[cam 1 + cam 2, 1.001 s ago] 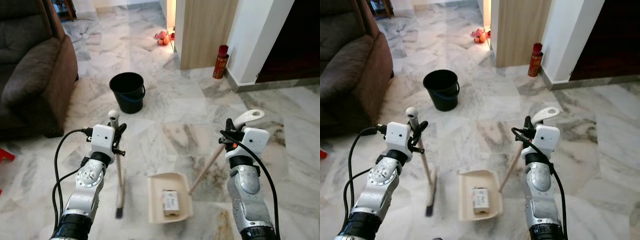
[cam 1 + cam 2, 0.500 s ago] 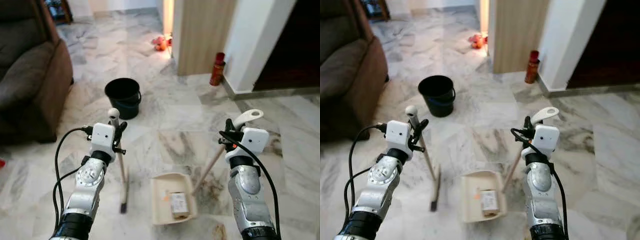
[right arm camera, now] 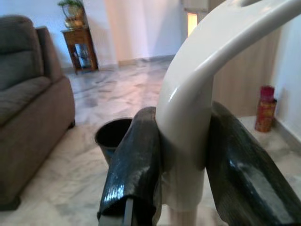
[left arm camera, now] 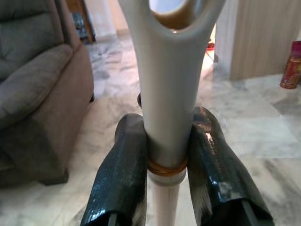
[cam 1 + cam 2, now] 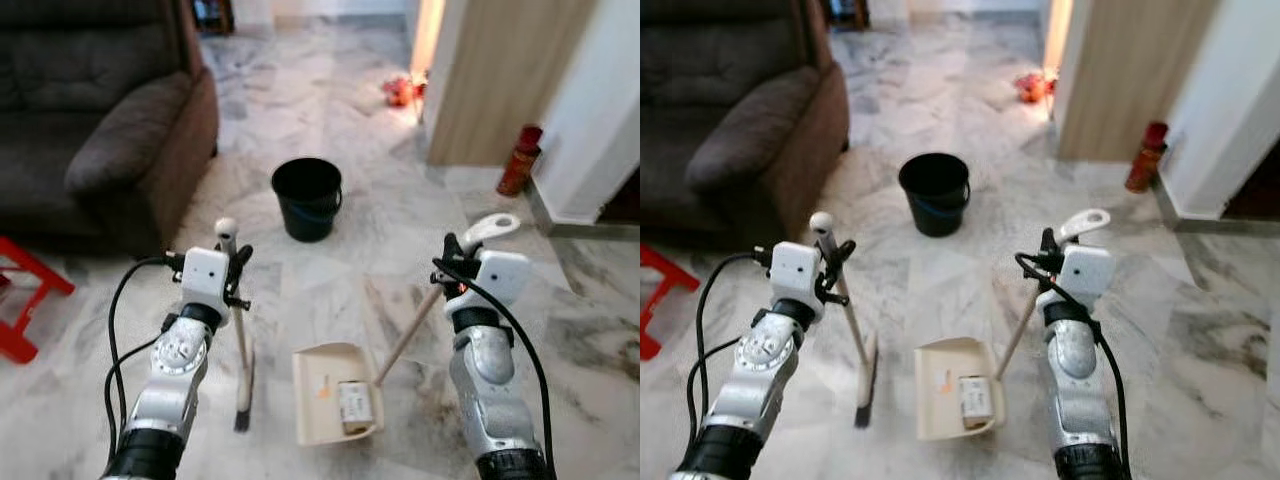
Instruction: Sweep floor
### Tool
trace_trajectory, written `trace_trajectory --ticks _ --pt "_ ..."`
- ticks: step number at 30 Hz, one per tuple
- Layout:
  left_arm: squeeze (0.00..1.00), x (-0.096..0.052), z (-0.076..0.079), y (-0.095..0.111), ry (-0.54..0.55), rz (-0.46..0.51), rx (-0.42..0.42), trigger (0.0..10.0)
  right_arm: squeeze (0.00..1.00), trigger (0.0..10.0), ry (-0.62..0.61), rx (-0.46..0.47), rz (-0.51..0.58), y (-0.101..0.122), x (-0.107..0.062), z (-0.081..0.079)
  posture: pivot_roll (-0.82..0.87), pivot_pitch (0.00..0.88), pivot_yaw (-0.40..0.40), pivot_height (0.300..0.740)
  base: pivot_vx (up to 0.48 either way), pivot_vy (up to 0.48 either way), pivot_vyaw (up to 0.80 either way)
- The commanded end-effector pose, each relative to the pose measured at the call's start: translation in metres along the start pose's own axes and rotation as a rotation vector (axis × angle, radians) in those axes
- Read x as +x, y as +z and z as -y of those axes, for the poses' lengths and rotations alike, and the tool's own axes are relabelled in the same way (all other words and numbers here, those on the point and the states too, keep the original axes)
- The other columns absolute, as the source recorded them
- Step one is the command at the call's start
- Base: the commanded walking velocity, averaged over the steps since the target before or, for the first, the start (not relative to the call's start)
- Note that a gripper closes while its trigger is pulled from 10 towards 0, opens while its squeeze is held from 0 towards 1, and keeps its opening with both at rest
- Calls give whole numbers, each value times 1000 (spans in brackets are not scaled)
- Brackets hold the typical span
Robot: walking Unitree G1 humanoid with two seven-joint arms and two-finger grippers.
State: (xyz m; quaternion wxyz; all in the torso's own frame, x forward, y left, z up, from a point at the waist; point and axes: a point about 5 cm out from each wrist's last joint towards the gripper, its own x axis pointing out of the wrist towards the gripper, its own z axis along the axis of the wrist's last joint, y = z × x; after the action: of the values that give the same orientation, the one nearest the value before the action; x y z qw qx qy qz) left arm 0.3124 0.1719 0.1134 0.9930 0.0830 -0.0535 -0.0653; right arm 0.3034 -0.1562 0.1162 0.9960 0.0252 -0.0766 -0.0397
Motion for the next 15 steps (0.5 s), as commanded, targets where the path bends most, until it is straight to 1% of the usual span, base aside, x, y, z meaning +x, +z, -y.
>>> trace_trajectory --ticks 1,7,15 --pt "0 4 2 12 -9 57 6 10000 0 10000 -10 17 50 10 3 4 -28 75 26 740 289 0 0" --pt "0 5 2 12 -7 57 7 10000 0 10000 -4 23 48 10 3 2 -27 75 26 740 290 0 0" --pt "0 5 1 12 -10 55 6 10000 0 10000 -12 22 45 10 2 5 -34 89 30 740 290 0 0"
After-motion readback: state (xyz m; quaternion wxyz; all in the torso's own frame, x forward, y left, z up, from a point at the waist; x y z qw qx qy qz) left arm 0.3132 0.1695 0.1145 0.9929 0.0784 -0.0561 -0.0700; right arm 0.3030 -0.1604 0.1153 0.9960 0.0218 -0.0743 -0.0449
